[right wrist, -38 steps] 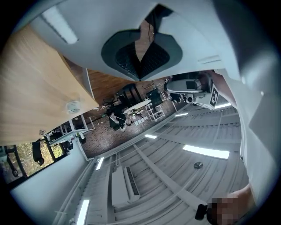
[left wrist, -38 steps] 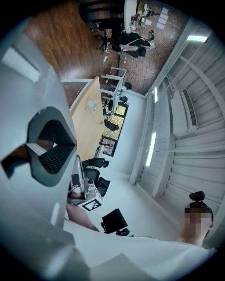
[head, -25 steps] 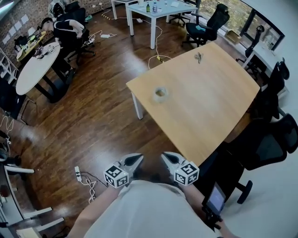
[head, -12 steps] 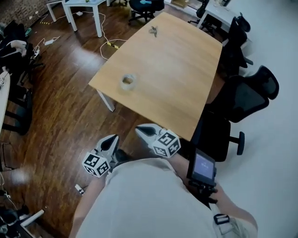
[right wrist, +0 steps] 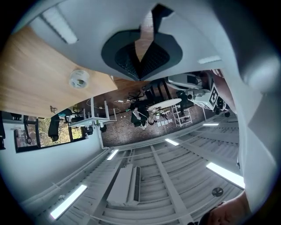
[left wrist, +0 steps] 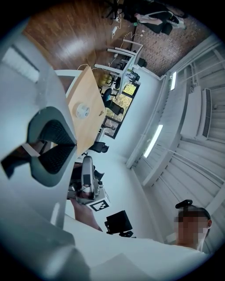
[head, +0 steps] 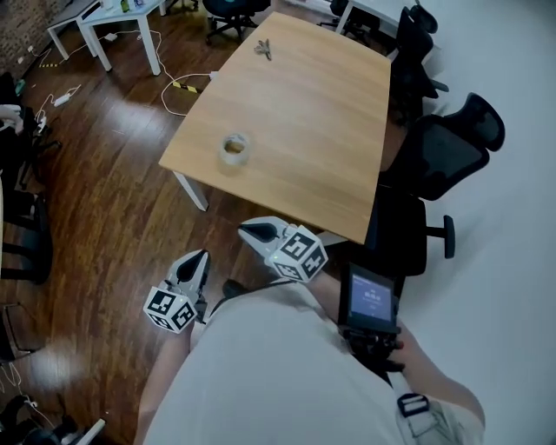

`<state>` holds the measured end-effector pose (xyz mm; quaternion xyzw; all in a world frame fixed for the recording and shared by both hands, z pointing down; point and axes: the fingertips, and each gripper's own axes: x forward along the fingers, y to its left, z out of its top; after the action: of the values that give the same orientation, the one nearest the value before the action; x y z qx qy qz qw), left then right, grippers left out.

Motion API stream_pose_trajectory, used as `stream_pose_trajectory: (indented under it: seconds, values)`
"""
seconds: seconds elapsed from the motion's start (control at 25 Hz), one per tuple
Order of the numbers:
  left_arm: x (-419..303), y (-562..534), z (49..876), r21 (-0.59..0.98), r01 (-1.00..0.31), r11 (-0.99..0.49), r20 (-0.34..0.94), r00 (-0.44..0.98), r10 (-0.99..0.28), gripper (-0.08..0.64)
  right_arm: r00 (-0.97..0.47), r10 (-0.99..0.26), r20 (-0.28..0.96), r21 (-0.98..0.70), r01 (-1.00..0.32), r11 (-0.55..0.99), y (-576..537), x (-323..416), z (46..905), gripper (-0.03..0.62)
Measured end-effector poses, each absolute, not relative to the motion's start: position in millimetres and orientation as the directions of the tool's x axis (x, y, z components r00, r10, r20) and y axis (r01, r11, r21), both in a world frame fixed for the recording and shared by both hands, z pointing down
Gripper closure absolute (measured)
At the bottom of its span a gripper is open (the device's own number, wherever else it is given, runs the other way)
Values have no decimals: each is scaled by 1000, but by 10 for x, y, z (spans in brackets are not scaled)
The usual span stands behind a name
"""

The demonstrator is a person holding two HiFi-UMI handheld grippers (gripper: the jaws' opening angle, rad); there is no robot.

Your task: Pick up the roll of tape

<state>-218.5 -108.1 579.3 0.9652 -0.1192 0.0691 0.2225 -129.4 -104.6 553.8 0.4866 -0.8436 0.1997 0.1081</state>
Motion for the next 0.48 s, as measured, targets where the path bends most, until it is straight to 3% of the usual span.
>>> stream_pose_trajectory:
  seconds: [0.48]
  values:
    - [-2317,-1221,5941,437,-283,-853,216,954,-206,555,-517,-745,421,-269,-856,442,-1230,-1396,5811,586]
